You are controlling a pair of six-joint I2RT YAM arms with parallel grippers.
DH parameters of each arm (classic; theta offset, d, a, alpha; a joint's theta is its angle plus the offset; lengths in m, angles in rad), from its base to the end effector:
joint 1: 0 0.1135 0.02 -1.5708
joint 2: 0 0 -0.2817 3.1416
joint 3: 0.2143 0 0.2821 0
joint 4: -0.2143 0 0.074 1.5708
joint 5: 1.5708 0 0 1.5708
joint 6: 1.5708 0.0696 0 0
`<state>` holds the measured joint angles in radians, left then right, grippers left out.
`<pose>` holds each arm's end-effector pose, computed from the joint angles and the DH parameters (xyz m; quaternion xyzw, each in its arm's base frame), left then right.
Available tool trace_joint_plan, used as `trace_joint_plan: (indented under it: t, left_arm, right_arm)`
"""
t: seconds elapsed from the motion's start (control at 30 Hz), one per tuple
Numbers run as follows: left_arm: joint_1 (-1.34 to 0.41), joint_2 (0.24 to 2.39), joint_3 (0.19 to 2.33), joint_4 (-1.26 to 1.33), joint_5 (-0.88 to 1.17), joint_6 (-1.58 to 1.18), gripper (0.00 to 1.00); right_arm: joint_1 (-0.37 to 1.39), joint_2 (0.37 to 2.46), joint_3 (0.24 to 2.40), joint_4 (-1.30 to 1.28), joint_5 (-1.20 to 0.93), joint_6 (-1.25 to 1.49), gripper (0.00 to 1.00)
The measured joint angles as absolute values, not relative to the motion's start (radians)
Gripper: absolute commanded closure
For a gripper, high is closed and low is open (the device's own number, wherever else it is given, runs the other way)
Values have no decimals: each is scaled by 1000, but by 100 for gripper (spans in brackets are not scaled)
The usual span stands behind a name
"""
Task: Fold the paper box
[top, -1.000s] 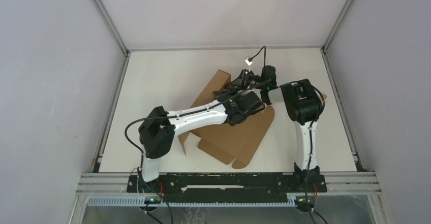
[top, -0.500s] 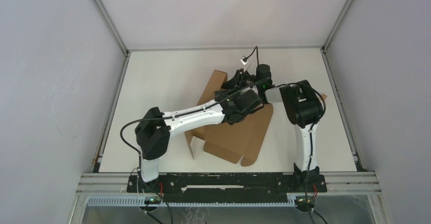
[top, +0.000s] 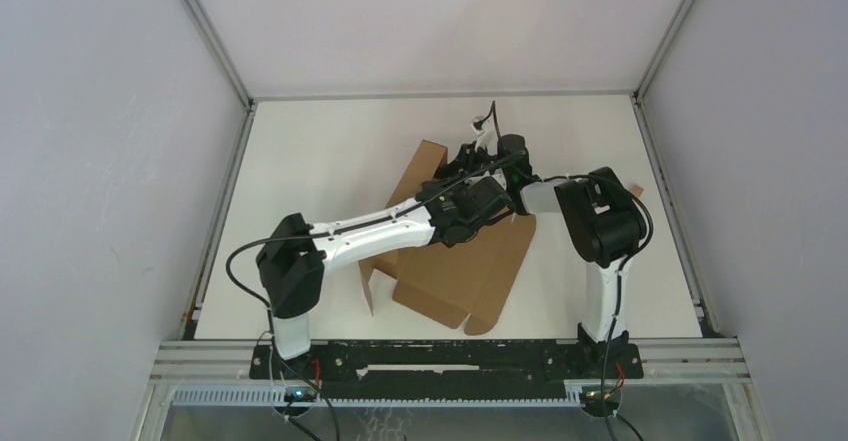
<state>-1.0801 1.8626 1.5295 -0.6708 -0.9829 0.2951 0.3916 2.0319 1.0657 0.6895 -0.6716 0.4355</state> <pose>0.2592 -0.3622 0.2549 0.4353 0.7379 0.3243 0.4011 0.4225 0.2213 0.1380 -0.1821 0.7575 0.4695 0.4155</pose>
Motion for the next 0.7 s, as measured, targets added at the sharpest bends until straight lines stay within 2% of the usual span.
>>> trace_joint_plan:
  t: [0.3,0.6,0.7]
  left_arm:
    - [-1081,1785,1518,-667,-905,260,86]
    - [-1085,1712,1459,-656,-827,203,86]
    - [-1089,1678,1406,-637,-816,182,80]
  right_arm:
    - [428,1948,971,675,-546,409,85]
    - [453,1851,841,694,-485,376,86]
    - [475,1830,813,709,-443,347,86]
